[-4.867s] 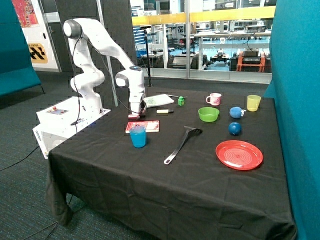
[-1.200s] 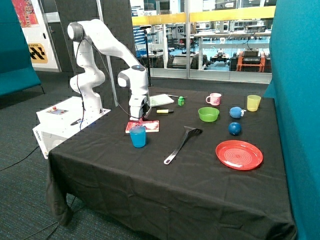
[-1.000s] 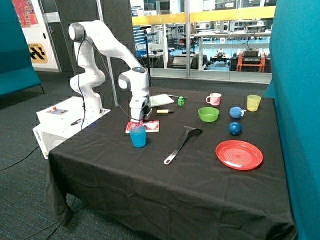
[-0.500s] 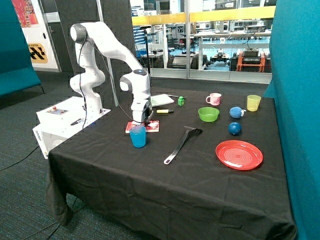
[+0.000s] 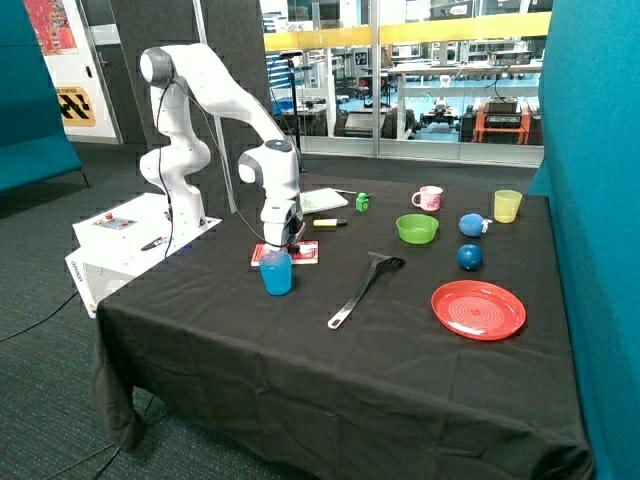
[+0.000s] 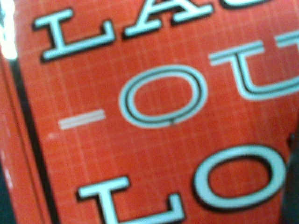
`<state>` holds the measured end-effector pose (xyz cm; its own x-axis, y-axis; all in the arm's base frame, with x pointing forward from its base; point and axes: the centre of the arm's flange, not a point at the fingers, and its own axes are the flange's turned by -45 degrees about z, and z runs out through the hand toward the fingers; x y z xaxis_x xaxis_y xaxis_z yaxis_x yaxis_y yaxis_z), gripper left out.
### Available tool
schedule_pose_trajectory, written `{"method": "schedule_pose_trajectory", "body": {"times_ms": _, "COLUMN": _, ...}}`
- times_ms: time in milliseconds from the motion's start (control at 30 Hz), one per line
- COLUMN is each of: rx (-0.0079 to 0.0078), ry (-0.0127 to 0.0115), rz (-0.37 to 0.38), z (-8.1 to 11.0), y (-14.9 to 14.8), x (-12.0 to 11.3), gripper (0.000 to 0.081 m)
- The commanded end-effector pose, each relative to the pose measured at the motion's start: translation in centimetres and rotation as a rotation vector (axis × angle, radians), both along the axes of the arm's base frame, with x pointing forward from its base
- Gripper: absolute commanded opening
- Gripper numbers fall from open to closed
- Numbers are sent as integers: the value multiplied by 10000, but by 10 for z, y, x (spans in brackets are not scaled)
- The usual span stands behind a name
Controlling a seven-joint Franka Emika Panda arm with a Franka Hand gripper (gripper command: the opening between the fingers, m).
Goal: Put a highlighter on each book
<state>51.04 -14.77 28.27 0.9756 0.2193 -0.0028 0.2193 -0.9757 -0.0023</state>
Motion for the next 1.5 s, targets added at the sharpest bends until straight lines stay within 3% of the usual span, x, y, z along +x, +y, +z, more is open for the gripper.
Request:
{"method": "schedule_pose_trajectory", "body": {"times_ms": 0, "rx": -16, "ry": -32, "rz": -22, "z": 4, "y": -3, "x": -8, "gripper": 686}}
{"method": "schedule_pose_trajectory", "body": {"times_ms": 467, "rx": -15, "ry": -32, "rz": 384, "z": 20, "y": 13, "x": -11, "gripper": 716}}
{"method": "schedule_pose_trajectory", "body": {"times_ms": 800, "rx": -15, "ry": -33, "rz": 847, "z": 41, "y": 33, "x": -12, "gripper": 803}}
{"method": "schedule_pose_trajectory", "body": {"times_ms": 1467, "rx": -14, "ry": -33, "rz": 1603, "z": 55, "y": 86, "x": -35, "gripper": 808}}
